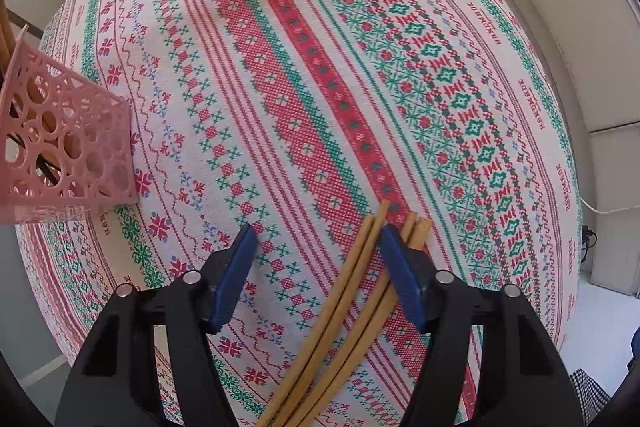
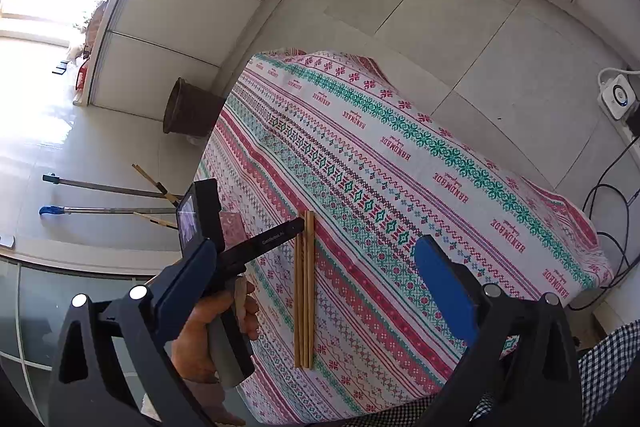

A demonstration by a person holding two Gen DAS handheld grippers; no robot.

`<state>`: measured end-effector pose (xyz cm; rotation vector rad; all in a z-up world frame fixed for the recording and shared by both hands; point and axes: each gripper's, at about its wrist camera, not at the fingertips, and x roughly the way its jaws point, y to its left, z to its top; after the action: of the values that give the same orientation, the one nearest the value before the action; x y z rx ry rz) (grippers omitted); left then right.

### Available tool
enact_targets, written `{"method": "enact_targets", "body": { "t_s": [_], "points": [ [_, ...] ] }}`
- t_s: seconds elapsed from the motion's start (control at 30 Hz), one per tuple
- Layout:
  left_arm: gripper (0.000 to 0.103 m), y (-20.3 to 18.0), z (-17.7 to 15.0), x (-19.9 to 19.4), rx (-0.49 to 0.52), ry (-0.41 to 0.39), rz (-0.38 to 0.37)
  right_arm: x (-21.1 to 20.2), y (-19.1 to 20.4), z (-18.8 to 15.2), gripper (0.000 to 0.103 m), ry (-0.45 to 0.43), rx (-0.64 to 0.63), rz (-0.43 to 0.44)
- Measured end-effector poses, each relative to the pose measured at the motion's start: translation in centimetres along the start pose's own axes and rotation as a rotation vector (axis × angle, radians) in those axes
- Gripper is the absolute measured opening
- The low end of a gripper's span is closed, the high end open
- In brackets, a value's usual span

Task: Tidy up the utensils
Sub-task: 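Grasp a bamboo chopstick with the left tool while the right tool grasps another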

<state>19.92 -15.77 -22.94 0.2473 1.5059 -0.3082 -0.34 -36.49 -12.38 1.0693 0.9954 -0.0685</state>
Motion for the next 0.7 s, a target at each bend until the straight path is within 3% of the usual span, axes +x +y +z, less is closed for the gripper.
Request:
{"method": "enact_targets", "body": {
  "t_s": [0.23, 0.4, 0.7],
  "points": [
    [0.051, -0.7, 0.5, -1.7, 0.012, -0.016, -0.03, 0.3, -0.3, 0.1, 0.097, 0.012, 0.0, -0.001],
    [0.031, -1.5, 0.7, -1.8, 0.053, 0.009, -0.001, 0.4, -0.3, 0.1, 0.097, 0.019, -0.003, 0.001],
    [0.03, -3.0, 0.6, -0.9, 0.082, 0.02, 0.023, 0.6, -0.4, 0.2, 0.097, 0.028, 0.006, 0.002]
  ]
}}
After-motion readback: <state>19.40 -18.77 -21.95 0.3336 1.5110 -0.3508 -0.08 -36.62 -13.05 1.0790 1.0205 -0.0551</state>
